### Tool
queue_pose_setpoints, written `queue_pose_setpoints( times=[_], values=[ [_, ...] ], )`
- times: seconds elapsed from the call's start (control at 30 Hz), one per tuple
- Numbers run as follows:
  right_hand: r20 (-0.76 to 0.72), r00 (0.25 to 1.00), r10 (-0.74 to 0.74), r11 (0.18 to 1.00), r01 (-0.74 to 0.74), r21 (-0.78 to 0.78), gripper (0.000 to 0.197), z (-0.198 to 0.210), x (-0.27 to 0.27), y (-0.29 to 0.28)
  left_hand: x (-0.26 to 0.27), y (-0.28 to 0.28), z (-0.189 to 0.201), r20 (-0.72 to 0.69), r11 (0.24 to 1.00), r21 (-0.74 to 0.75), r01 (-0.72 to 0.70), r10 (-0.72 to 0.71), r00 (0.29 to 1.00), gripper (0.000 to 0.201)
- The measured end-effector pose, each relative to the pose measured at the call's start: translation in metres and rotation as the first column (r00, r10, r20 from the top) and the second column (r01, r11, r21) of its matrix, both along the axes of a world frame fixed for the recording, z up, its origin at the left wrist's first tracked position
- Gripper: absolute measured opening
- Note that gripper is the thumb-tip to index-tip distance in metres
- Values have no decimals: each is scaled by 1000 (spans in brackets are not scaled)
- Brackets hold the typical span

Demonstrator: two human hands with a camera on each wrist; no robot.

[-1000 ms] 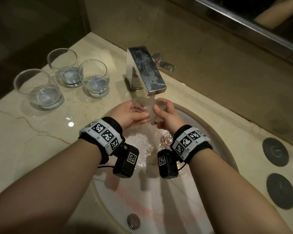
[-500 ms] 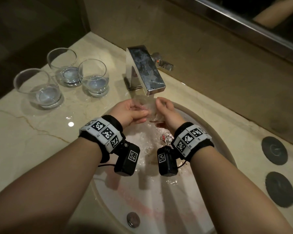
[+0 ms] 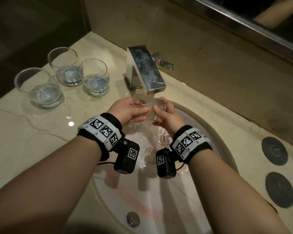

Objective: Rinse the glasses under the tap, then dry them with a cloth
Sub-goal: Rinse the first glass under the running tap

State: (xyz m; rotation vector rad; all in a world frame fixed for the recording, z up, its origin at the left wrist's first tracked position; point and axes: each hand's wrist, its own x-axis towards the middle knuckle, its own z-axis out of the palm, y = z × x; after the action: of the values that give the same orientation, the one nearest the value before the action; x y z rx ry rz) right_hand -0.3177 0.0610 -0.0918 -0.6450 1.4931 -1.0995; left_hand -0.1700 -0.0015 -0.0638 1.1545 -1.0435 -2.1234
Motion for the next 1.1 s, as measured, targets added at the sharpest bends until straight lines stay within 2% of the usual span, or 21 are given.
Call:
queue_pose_setpoints(
  times=[0.1, 0.2, 0.23, 0.37, 0.47, 0.57, 0.63, 0.77, 1.03, 1.1],
  values=[
    [2, 999, -35, 999, 35, 40, 48, -3, 4, -5, 3, -1, 1, 0, 1000, -5, 20, -20, 1000, 19],
    [-85, 996, 12, 987, 1, 159, 79, -3, 9, -13, 4, 0, 1, 15, 998, -4, 64, -64, 998, 21],
    [-105, 994, 30, 981, -9, 193, 84, -4, 11, -15, 4, 0, 1, 22, 998, 0, 66, -66, 998, 20],
    [-40, 999, 7, 985, 0, 173, 75, -3, 12, -14, 3, -1, 0, 71, 1000, -12, 23, -22, 997, 19],
    [-18, 999, 36, 997, -34, 74, 55, 0, 7, -7, 3, -2, -3, 83, 1000, -7, 10, -9, 997, 17],
    [13, 996, 87, 996, -87, 10, 68, 2, 1, 1, 3, -3, -4, 38, 998, 47, -44, 42, 998, 15],
    [9, 997, 82, 997, -82, -1, 70, 5, 0, 3, 2, -3, -2, 39, 997, 55, -54, 52, 998, 15],
    [-29, 998, 63, 998, -62, 18, 65, 7, -1, 4, 0, -2, 0, 23, 998, 57, -31, 30, 999, 14],
    [-2, 1000, 12, 999, -12, 37, 58, 11, 1, 1, 3, -1, 1, 28, 999, 43, -10, 9, 1000, 17],
    [-46, 999, -6, 997, 10, 79, 55, 13, 3, -2, 5, -1, 1, 33, 999, 41, 4, -5, 999, 19]
  ],
)
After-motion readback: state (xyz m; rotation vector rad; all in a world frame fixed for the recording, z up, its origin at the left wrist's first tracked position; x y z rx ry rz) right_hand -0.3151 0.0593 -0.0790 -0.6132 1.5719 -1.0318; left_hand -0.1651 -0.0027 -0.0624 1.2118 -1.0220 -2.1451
